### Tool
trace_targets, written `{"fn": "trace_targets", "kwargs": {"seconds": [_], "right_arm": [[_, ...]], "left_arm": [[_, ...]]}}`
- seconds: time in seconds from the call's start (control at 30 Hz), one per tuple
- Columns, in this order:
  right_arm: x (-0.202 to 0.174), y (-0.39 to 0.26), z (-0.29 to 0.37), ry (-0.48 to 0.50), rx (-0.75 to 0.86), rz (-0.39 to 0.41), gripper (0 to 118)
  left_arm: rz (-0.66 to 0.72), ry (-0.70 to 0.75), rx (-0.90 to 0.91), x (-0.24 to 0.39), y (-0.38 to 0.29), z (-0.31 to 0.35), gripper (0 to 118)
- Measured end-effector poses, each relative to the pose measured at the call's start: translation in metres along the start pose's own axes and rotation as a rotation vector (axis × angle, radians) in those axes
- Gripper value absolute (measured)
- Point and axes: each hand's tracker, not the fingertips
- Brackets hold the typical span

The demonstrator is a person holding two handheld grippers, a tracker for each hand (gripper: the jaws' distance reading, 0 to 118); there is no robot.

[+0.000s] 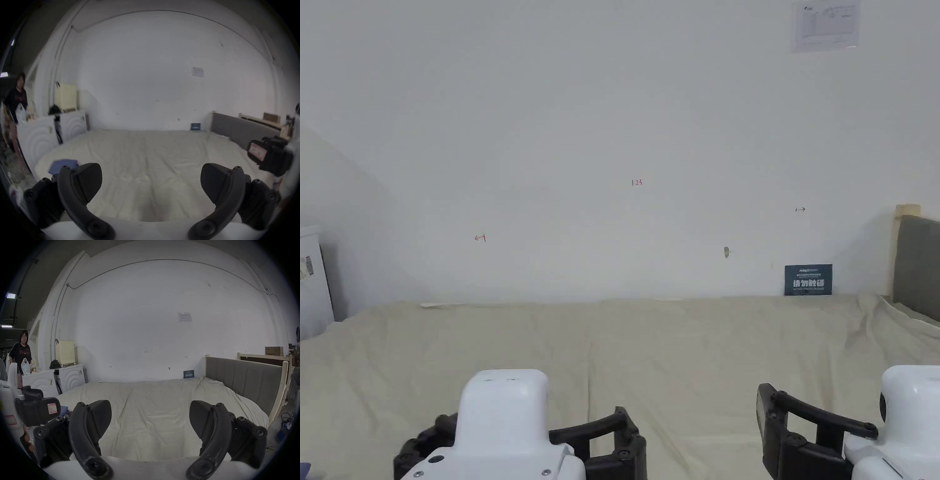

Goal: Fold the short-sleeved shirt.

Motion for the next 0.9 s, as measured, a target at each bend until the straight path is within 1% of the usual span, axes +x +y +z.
{"fn": "trace_targets", "kwargs": {"seconds": [0.03, 0.07, 0.17, 0.27, 0.33, 0.43, 0.47, 0.53, 0.6, 0.67, 0.77, 0.83, 0.9], "right_arm": [[0.000, 0.000, 0.000, -0.005, -0.008, 0.000, 100], [0.001, -0.001, 0.000, -0.007, -0.010, -0.002, 100], [0.003, -0.002, 0.000, -0.012, -0.018, 0.002, 100], [0.003, -0.004, -0.002, -0.021, -0.028, 0.012, 100], [0.002, -0.005, -0.004, -0.019, -0.035, 0.013, 100], [0.000, -0.007, -0.006, -0.005, -0.046, 0.013, 100], [-0.002, -0.007, -0.006, -0.001, -0.049, 0.019, 100], [-0.004, -0.009, -0.006, 0.004, -0.050, 0.036, 100], [-0.006, -0.010, -0.005, 0.005, -0.049, 0.051, 100], [-0.006, -0.010, -0.006, 0.008, -0.047, 0.056, 100], [-0.005, -0.010, -0.008, 0.008, -0.052, 0.046, 100], [-0.003, -0.011, -0.009, 0.007, -0.056, 0.037, 100], [-0.002, -0.012, -0.010, 0.009, -0.062, 0.033, 100]], "left_arm": [[0.030, -0.021, -0.030, -0.001, 0.000, -0.002, 118], [0.042, -0.002, -0.046, -0.002, 0.000, -0.002, 118], [0.009, 0.083, -0.047, -0.001, -0.001, -0.006, 118], [0.018, 0.068, -0.046, -0.006, -0.002, -0.006, 118], [0.051, 0.050, -0.056, -0.009, -0.001, -0.004, 118], [0.045, 0.068, -0.055, -0.009, -0.001, -0.007, 118], [0.038, 0.092, -0.080, -0.009, -0.001, -0.010, 118], [0.066, 0.099, -0.092, -0.014, -0.003, -0.014, 118], [0.129, 0.083, -0.115, -0.020, -0.004, -0.017, 118], [0.117, 0.086, -0.087, -0.021, -0.006, -0.015, 118], [0.033, 0.152, -0.031, -0.014, -0.007, -0.012, 118], [0.045, 0.142, -0.009, -0.012, -0.007, -0.008, 118], [0.059, 0.077, 0.007, -0.012, -0.005, -0.007, 118]]}}
